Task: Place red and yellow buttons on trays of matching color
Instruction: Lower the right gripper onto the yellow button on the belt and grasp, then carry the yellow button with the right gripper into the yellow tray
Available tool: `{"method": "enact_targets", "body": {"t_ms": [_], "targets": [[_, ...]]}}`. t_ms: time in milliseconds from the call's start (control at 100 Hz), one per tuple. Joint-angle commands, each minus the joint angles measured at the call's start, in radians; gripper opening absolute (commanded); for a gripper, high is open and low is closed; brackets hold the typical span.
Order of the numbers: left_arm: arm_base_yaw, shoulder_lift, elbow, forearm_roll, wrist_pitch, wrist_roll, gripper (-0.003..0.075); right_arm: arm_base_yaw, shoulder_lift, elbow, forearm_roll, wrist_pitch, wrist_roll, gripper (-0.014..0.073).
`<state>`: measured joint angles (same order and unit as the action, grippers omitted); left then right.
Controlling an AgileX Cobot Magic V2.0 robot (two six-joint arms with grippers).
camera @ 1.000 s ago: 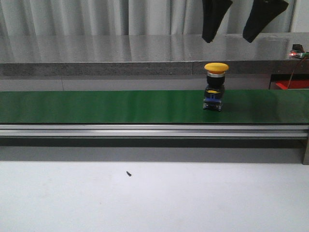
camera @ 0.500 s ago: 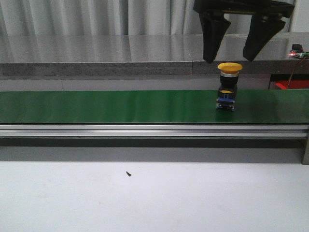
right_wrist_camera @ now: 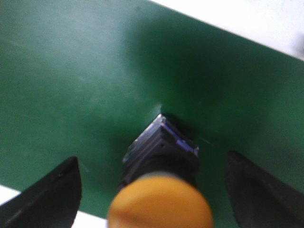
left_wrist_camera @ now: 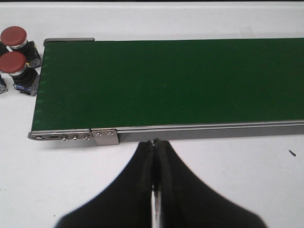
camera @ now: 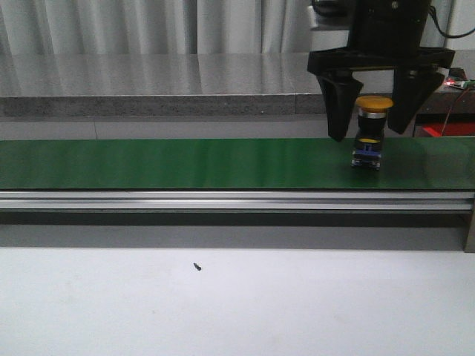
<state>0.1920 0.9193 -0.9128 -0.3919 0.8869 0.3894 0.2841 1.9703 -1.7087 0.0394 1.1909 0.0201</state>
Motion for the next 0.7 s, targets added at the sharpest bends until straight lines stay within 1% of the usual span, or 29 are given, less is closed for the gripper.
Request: {"method": "enact_targets", "body": {"t_ms": [0,170,220,290,390,460,500,690], "targets": [[-0.007,-0.013,-0.026,-0.035,-0.049,-0.003,-0.002,-0.017,-0.04,-0.03,-0.012,0.007,0.003,0.0605],[-0.007,-0.013,-0.026,-0.035,-0.049,-0.003,-0.002,-0.036,-0.036,-0.028,-0.012,0.007,0.003,0.0604],[-0.007,-0.013,-0.026,-0.035,-0.049,-0.003,-0.002,-0.041,-0.036,-0.028,-0.012,0.007,0.003,0.0583],[-0.007,-0.013,-0.026,-0.035,-0.049,-0.003,-0.002,-0.044,-0.036,-0.028,-0.012,0.006,0.003,0.0507],[-0.007,-0.013,-0.026,-0.035,-0.049,-0.003,-0.002,-0.044,-0.036,-0.028,-0.011,0.009,0.003,0.0344],[-0.007,-0.013,-0.026,-0.035,-0.049,-0.003,-0.002,-0.044,-0.036,-0.028,-0.011,0.009,0.004,0.027],[-0.007,-0.013,-0.026,-0.035,-0.049,-0.003,-0.002,-0.044,-0.036,-0.028,-0.012,0.009,0.004,0.0258],[-0.007,-0.013,-0.026,-0.035,-0.049,-0.003,-0.002,-0.049,-0.05,-0.028,-0.012,0.015,0.004,0.0258]]}}
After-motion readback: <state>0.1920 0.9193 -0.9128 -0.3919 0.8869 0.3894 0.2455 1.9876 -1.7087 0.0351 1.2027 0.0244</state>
